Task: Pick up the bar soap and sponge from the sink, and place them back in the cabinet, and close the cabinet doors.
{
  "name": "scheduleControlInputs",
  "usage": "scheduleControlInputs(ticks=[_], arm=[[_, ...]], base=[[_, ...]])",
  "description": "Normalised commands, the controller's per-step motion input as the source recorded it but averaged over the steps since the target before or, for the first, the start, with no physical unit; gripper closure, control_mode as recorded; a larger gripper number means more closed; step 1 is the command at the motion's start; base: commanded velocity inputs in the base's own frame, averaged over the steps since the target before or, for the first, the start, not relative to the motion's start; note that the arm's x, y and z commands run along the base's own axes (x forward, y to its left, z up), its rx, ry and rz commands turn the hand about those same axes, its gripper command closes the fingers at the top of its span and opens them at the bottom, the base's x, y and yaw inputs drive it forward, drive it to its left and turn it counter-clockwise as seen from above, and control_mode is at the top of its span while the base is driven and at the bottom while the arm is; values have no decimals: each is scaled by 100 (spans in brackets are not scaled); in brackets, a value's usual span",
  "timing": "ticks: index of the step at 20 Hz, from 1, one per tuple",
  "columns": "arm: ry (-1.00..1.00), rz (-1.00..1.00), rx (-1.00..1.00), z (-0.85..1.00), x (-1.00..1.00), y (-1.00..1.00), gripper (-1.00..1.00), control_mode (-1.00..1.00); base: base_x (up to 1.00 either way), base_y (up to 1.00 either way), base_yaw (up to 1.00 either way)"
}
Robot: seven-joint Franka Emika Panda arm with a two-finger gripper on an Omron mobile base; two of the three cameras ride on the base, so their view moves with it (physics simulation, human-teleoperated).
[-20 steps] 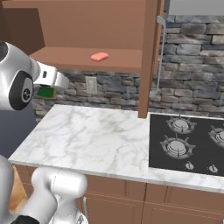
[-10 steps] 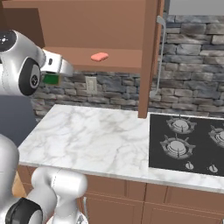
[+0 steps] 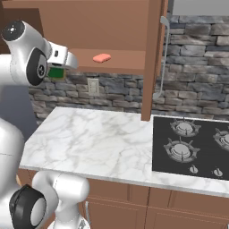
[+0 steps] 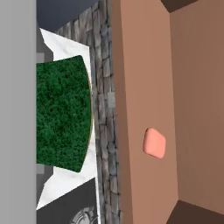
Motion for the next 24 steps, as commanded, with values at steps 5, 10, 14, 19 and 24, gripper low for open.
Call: scheduleControlInputs(ticks=[5, 10, 14, 19, 24], arm=[[-2, 0, 0, 0, 45, 0, 100, -100], [-2, 0, 0, 0, 46, 0, 100, -100], [0, 0, 0, 0, 42, 12, 100, -100], [0, 0, 0, 0, 38, 15, 100, -100], [0, 0, 0, 0, 43, 11, 100, -100]], base=[[0, 0, 0], [0, 0, 0], [0, 0, 0], [0, 0, 0], [0, 0, 0]])
